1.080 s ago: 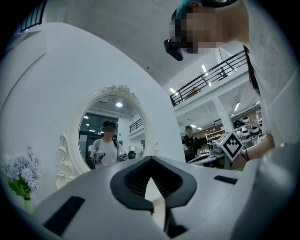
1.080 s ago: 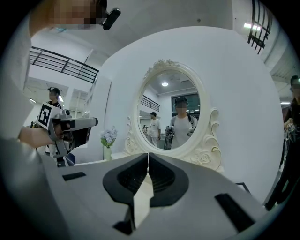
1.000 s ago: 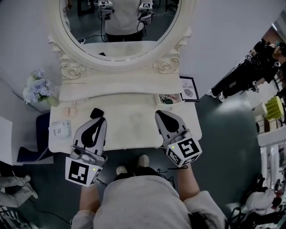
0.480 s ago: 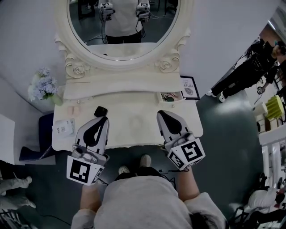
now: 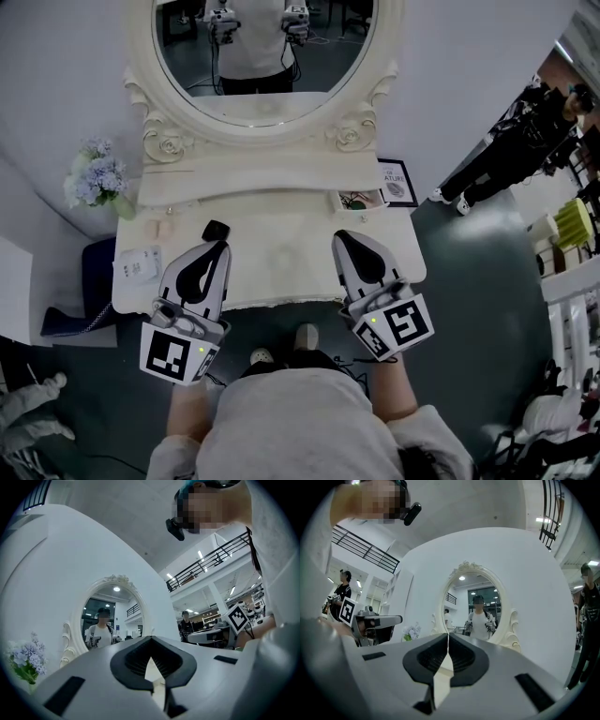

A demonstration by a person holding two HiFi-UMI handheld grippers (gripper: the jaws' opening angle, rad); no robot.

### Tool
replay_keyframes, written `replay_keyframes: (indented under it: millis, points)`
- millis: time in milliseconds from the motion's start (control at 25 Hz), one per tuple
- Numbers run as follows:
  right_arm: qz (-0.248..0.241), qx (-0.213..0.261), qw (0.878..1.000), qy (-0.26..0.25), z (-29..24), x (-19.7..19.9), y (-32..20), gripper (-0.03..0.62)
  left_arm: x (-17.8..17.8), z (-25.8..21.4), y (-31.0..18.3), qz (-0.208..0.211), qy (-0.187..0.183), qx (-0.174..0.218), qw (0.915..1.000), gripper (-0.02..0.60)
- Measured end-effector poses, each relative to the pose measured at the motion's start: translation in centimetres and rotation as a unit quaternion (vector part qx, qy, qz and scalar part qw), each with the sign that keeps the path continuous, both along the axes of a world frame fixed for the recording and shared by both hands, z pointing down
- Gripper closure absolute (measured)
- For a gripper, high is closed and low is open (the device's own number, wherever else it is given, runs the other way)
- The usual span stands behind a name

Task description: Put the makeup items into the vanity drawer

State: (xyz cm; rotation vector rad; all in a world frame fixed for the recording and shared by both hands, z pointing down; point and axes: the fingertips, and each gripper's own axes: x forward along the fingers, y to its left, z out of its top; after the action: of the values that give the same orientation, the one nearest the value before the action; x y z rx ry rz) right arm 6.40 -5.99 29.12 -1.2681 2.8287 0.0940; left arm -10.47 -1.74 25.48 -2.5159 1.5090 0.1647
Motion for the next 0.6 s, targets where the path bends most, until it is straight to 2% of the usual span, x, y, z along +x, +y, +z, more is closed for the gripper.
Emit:
replay_keyframes:
  millis: [600]
  points:
    - [0.008,0.012,1.0,-0.011,-0.9,-1.0,1.8,0.571,-0.7,-0.4,0.9,0.014,0.001,0.006,0.9999,0.574]
